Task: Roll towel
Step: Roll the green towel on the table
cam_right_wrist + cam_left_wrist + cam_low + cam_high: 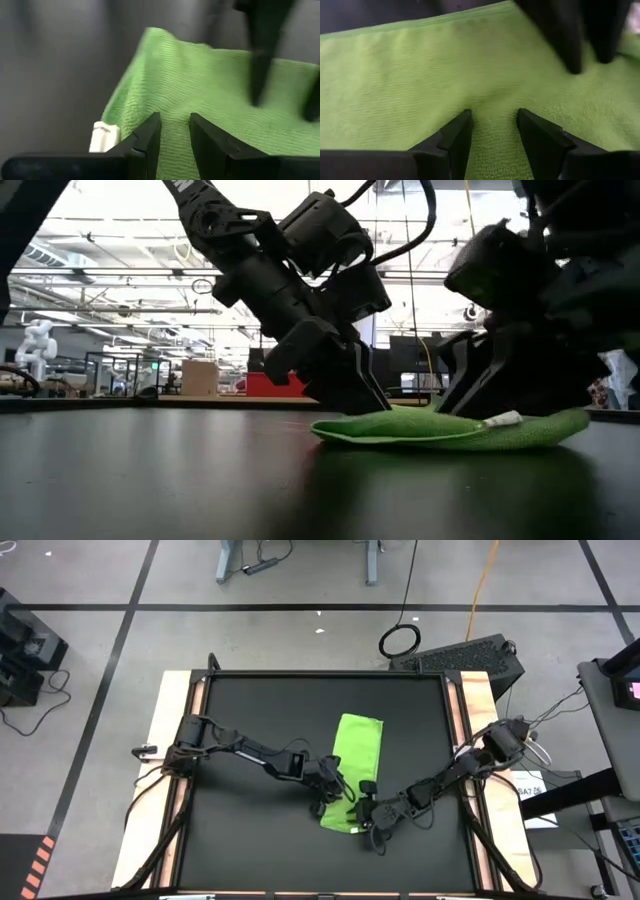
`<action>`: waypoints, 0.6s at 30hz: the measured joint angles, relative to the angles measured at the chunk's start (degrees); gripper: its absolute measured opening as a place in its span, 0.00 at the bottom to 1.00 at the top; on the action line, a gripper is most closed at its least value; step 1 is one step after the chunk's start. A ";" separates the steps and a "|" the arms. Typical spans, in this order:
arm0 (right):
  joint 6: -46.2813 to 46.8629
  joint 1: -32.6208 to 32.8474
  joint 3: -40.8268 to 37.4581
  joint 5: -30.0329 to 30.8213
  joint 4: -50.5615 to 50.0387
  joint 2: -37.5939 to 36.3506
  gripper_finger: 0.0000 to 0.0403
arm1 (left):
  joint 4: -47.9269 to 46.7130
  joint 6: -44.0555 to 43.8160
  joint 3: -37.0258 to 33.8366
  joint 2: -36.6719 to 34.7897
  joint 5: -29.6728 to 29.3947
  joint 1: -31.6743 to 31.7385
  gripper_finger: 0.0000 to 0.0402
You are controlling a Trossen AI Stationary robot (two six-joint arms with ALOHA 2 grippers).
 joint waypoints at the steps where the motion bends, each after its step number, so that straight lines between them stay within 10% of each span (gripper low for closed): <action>1: 0.14 0.50 0.87 -0.90 -0.73 0.35 0.24 | -0.26 -0.25 -0.01 0.03 0.00 0.12 0.42; 18: 5.51 10.83 9.92 -2.72 -16.64 0.47 0.24 | -1.25 -1.28 -0.09 0.15 -0.03 0.49 0.42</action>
